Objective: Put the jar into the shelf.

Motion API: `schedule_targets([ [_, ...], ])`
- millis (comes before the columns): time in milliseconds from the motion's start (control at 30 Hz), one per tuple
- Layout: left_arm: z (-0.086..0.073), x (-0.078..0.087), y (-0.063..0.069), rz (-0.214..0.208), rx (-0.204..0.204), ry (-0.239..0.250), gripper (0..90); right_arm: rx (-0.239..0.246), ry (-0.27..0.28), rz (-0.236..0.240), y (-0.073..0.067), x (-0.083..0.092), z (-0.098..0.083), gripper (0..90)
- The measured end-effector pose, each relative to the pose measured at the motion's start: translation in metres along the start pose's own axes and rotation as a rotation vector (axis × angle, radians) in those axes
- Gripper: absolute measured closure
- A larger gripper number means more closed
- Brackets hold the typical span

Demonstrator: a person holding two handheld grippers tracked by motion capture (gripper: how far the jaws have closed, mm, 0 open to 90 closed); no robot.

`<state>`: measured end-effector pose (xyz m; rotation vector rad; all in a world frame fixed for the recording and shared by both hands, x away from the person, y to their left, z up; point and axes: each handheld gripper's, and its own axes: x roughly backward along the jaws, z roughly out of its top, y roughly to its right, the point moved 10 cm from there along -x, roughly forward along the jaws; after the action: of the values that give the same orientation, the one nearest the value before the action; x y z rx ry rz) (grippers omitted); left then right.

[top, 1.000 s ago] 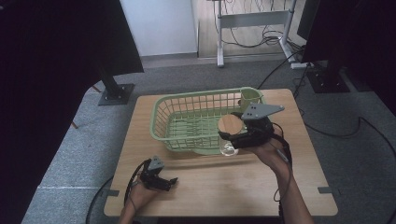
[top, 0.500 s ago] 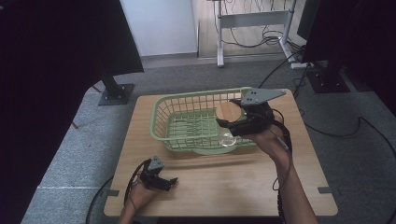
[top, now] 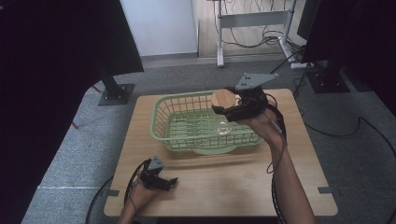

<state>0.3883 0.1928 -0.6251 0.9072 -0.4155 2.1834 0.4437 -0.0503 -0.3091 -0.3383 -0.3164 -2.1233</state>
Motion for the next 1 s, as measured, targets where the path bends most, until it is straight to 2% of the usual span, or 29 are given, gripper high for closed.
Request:
schedule_targets([
  [533,0.000,0.000,0.000,0.000,0.003,0.001,0.0,-0.038,0.007,-0.014,0.036,-0.034,-0.009,22.9],
  [1000,0.001,-0.001,0.000,-0.001,0.003,0.002,0.0,-0.073,-0.032,-0.041,0.059,-0.070,-0.040,22.9],
])
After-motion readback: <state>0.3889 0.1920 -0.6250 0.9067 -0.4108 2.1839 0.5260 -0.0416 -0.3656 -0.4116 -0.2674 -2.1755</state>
